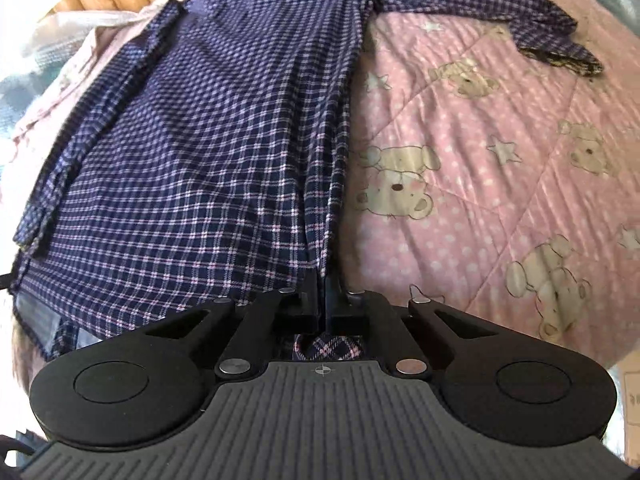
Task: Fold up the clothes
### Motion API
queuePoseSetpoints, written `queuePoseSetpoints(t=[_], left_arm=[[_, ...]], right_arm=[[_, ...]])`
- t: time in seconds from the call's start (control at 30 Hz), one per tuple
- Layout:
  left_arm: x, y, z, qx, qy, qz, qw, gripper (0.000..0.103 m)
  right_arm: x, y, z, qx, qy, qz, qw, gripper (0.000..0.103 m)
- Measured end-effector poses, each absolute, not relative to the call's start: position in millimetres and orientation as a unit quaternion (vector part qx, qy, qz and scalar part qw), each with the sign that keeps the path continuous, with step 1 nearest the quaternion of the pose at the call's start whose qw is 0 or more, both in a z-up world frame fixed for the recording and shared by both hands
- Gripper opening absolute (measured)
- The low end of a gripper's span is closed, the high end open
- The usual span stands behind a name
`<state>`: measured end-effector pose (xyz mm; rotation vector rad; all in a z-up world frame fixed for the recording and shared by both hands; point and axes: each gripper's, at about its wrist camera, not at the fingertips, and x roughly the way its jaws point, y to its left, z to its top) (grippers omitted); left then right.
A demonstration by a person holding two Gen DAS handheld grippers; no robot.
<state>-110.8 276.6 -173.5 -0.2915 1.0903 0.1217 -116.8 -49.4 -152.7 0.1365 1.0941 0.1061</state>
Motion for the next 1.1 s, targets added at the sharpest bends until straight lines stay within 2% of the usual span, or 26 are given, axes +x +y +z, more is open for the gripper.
queuePoseSetpoints(t=[0.1,0.17,0.23,0.27,0.3,0.33,0.4,0.5,0.57,0.63,0.7,0.8,0.9,0.97,1.0,1.07,1.1], left_arm=[[-112.3,275.9,-175.5,-0.134,0.517,0.057,0.844,0.002],[-102.5,270.1,-171.9,-0.122,0.523,0.052,0.842,0.007],[-107.9,273.9,-158.4,-0.115,0.520,0.040,0.846,0.022],[-113.5,277.3,-148.9,-0.109,0.515,0.036,0.849,0.026],[-119.1,280.4,-139.4,-0.095,0.511,0.040,0.853,0.034],[-123.9,283.2,-130.4,-0.078,0.508,0.049,0.857,0.038],[-129.7,287.5,-114.2,-0.046,0.503,0.069,0.860,0.039],[-118.1,283.0,-95.1,-0.005,0.504,0.099,0.858,0.039],[-94.8,266.1,-83.7,0.010,0.504,0.095,0.858,0.040],[-62.8,235.0,-75.5,0.018,0.501,0.075,0.862,0.043],[-29.8,195.5,-70.8,0.020,0.502,0.043,0.864,0.043],[11.2,131.6,-64.5,0.036,0.499,-0.012,0.866,0.044],[34.7,77.0,-62.8,0.052,0.493,-0.058,0.867,0.051],[46.4,52.8,-69.8,0.049,0.501,-0.077,0.860,0.051],[53.2,41.9,-74.7,0.051,0.507,-0.083,0.857,0.051],[64.0,23.1,-82.6,0.061,0.512,-0.092,0.852,0.051],[68.0,15.7,-83.8,0.066,0.512,-0.098,0.851,0.050]], right_arm=[[-117.9,-51.1,-152.9,0.059,0.516,0.044,0.853,0.000],[-111.4,-53.8,-152.7,0.072,0.517,0.045,0.852,0.000],[-90.7,-84.8,-144.6,0.083,0.504,0.027,0.860,0.012],[-80.4,-100.3,-140.6,0.088,0.497,0.018,0.863,0.031],[-70.0,-115.8,-136.6,0.093,0.490,0.009,0.867,0.049],[-59.7,-131.4,-132.6,0.099,0.483,0.000,0.870,0.060],[-39.0,-162.4,-124.5,0.109,0.468,-0.019,0.877,0.067],[-8.0,-208.9,-112.5,0.125,0.446,-0.046,0.885,0.071],[12.6,-240.0,-104.5,0.136,0.431,-0.065,0.890,0.074],[33.6,-270.0,-97.1,0.144,0.416,-0.081,0.894,0.082],[65.6,-268.4,-111.6,0.075,0.432,-0.039,0.898,0.087],[96.2,-269.3,-136.4,0.009,0.447,-0.054,0.893,0.086],[91.0,-311.8,-143.4,0.118,0.416,-0.150,0.889,0.086],[81.6,-343.1,-153.6,0.216,0.406,-0.182,0.869,0.078],[82.1,-349.3,-163.1,0.236,0.414,-0.171,0.862,0.069],[85.0,-348.4,-150.9,0.194,0.399,-0.145,0.884,0.005],[86.4,-347.9,-144.7,0.173,0.391,-0.132,0.894,0.003]])
